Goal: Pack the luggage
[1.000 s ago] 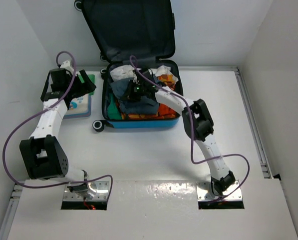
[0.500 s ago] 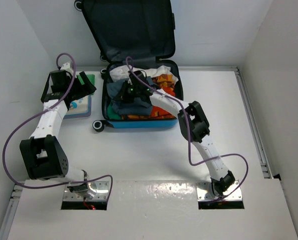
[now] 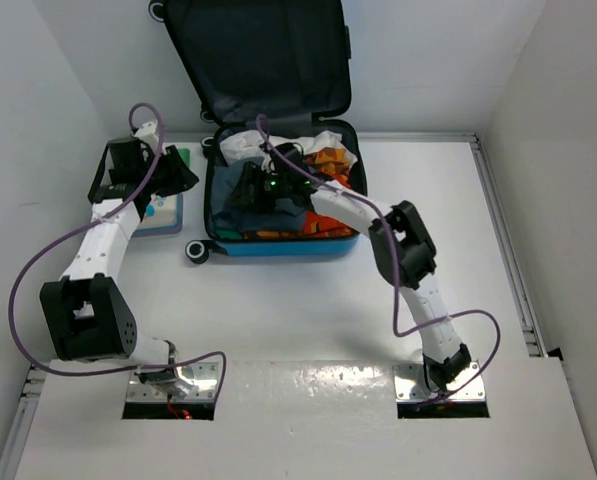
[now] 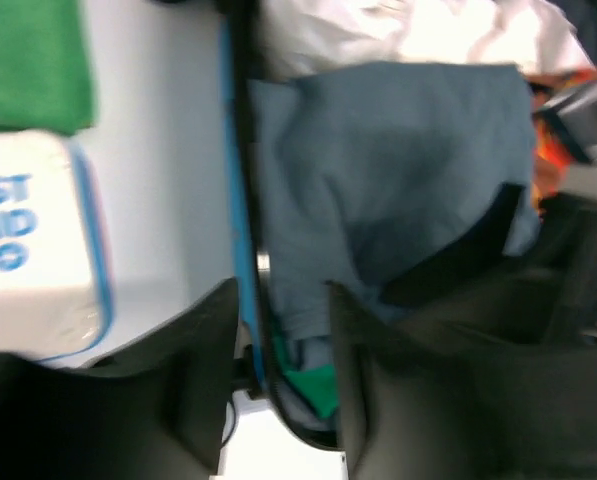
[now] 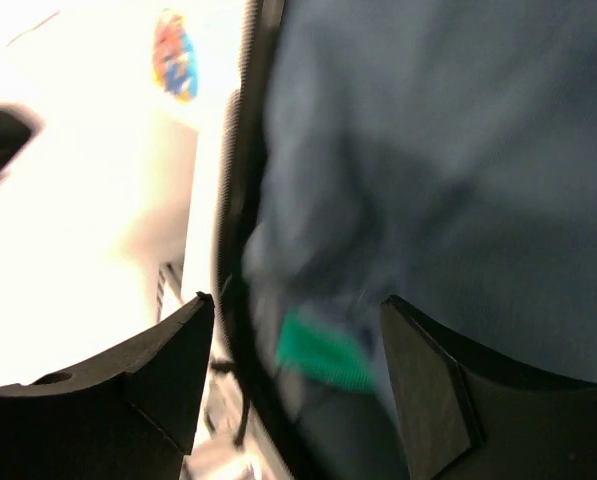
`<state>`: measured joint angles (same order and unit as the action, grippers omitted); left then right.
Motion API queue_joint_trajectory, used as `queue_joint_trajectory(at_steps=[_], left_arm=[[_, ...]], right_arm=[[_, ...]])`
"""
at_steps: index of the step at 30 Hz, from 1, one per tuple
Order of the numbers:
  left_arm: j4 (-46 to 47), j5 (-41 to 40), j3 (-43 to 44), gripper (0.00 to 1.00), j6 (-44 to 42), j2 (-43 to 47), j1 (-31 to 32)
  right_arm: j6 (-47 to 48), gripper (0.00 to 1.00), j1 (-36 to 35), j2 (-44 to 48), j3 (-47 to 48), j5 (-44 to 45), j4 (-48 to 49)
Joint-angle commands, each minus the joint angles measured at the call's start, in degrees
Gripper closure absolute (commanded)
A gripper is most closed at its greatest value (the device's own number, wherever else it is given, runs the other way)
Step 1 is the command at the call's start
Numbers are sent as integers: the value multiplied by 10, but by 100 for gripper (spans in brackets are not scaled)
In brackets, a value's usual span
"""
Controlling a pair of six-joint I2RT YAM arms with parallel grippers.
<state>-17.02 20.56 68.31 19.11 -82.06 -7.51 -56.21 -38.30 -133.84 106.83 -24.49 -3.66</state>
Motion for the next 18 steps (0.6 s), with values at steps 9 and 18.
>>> queue_joint_trajectory(at_steps=[9, 18], left_arm=[[36, -66, 39, 38, -15, 21, 47], [-39, -90, 120, 18, -92, -41, -69]], right_arm=[[206, 37, 79, 244, -96, -32, -32], [449, 37, 27, 250, -100, 44, -110]])
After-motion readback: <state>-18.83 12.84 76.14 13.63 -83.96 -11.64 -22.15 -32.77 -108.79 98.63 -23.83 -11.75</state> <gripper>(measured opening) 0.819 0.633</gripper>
